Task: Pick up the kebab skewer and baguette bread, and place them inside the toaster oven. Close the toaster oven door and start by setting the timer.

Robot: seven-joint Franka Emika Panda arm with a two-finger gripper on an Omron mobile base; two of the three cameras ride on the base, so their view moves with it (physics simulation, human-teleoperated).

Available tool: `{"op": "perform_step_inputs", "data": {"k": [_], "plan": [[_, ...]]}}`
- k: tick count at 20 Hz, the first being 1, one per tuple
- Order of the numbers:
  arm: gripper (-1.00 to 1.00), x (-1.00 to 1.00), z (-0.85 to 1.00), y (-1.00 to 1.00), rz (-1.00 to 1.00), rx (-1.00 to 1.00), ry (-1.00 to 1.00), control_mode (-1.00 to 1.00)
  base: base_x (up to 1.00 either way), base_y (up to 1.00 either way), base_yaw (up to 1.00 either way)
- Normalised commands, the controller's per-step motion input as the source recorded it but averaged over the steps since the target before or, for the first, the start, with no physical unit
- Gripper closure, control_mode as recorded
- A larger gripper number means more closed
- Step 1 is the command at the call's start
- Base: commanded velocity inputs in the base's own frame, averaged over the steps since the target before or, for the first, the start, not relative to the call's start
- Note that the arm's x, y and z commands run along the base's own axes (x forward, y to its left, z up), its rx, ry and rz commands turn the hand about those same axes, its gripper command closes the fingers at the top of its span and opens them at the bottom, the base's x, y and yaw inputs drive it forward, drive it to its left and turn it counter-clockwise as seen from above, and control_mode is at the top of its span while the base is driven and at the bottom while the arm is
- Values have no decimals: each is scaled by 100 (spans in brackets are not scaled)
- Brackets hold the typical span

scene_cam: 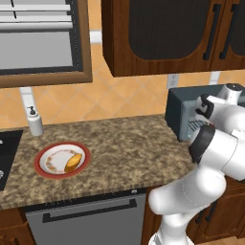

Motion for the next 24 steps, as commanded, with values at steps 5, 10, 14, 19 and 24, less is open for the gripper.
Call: {"op": "perform_step_inputs", "data": {"k": [5,10,14,19,24], "plan": [[100,13,-2,-13,-6,0,-7,-100,0,0,0],[100,0,-25,0,-6,0,-5,-100,0,0,0],[100,15,-19,0,-1,0,-5,-100,0,0,0],[100,26,-12,0,0,0,-2,-100,0,0,0],[100,13,-15,-4,0,0,0,-100,0,0,0]]}}
